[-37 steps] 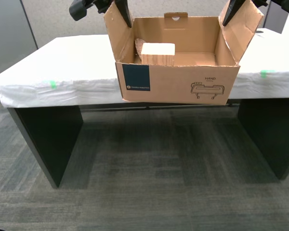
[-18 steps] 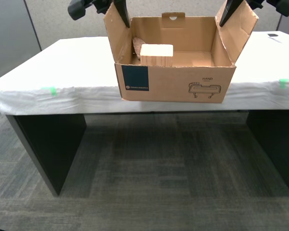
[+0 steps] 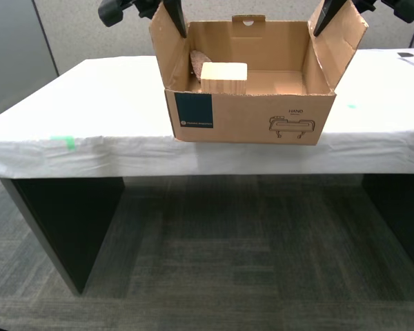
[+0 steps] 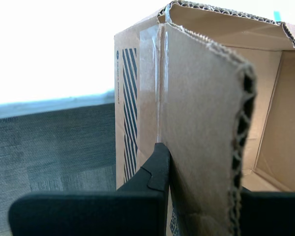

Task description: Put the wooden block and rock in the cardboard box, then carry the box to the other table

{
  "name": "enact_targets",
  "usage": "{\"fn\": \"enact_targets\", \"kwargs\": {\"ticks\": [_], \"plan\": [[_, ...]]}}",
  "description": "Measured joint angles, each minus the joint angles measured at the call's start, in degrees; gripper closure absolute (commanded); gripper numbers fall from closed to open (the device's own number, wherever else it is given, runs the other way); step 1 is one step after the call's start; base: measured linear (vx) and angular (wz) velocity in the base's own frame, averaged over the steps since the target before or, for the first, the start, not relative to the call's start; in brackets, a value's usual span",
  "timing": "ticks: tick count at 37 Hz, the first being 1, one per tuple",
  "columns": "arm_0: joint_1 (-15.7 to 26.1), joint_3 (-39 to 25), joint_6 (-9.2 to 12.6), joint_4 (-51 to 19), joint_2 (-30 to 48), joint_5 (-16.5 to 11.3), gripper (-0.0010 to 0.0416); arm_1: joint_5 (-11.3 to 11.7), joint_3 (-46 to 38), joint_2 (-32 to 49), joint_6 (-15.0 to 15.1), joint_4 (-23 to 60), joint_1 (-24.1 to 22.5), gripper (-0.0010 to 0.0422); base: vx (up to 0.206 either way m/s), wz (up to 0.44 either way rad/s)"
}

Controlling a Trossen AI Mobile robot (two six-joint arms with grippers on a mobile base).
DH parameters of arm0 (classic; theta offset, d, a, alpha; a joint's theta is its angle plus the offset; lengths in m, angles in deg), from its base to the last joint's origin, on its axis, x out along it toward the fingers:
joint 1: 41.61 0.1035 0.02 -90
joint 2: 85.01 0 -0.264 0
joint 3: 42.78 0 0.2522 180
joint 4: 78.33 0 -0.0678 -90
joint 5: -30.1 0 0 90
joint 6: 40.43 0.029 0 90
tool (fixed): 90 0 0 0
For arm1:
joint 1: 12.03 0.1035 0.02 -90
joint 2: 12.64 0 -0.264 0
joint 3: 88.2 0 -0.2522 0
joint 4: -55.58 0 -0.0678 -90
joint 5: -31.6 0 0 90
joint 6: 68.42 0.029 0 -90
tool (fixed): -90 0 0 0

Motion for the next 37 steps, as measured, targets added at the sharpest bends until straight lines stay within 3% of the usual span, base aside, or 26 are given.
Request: {"fn": "enact_targets", "kwargs": {"ticks": [30,37], "plan": [[0.00,0.00,0.76,2.12,0.00,0.02,0.0407,0.28,0.00,-0.02,0.81,-1.75,0.00,0.0413,0.144,-0.006],[0.00,-0.02,0.76,2.78,0.00,0.02,0.0407,0.46,0.00,-0.02,2.40,-1.95,0.00,0.0413,0.137,-0.005]]}}
